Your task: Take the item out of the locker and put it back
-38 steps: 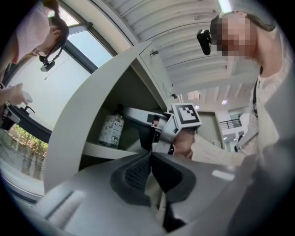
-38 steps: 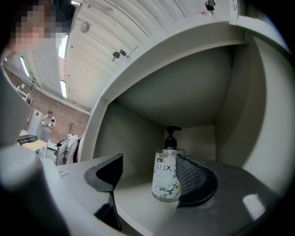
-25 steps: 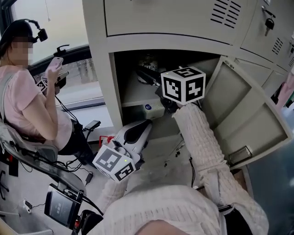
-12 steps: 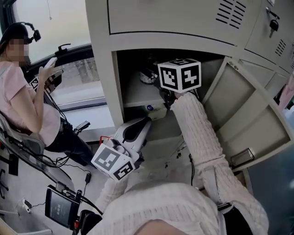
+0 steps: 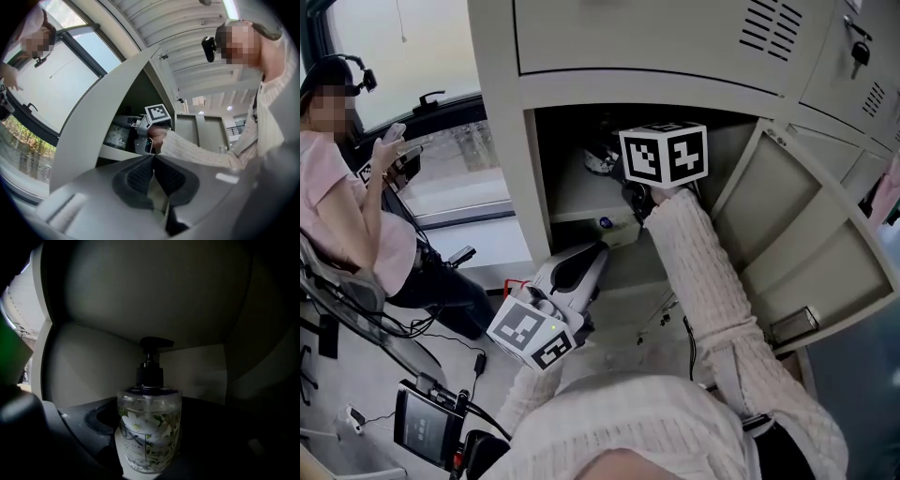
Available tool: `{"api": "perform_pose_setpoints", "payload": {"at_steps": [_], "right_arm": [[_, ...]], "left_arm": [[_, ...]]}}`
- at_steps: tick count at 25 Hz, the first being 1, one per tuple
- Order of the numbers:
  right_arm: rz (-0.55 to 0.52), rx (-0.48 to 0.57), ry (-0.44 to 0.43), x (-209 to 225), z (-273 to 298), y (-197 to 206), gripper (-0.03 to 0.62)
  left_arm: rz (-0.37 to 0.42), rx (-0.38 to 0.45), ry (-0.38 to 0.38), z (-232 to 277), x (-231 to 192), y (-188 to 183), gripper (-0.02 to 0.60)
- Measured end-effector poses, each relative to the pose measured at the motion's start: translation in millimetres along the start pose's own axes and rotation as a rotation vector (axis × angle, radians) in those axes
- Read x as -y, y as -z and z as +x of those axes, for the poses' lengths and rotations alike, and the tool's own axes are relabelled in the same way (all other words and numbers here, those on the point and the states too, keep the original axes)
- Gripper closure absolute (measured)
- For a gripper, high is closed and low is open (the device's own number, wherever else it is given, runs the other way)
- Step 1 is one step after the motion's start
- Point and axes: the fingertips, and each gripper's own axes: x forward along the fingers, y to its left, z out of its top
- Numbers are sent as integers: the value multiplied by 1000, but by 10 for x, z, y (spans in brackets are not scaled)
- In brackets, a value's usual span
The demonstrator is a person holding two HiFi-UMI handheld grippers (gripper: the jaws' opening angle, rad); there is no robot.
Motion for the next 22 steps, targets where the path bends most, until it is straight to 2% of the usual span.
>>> {"api": "perform_pose_setpoints", "payload": {"at_steps": [8, 22], "right_arm": [[-7, -13, 16, -27, -107, 31, 229], [14, 34, -45, -373, -642, 24, 229]], "left_arm": [[-1, 15, -30, -63, -24, -33, 574], [-34, -15, -25, -71, 35, 12, 574]]}}
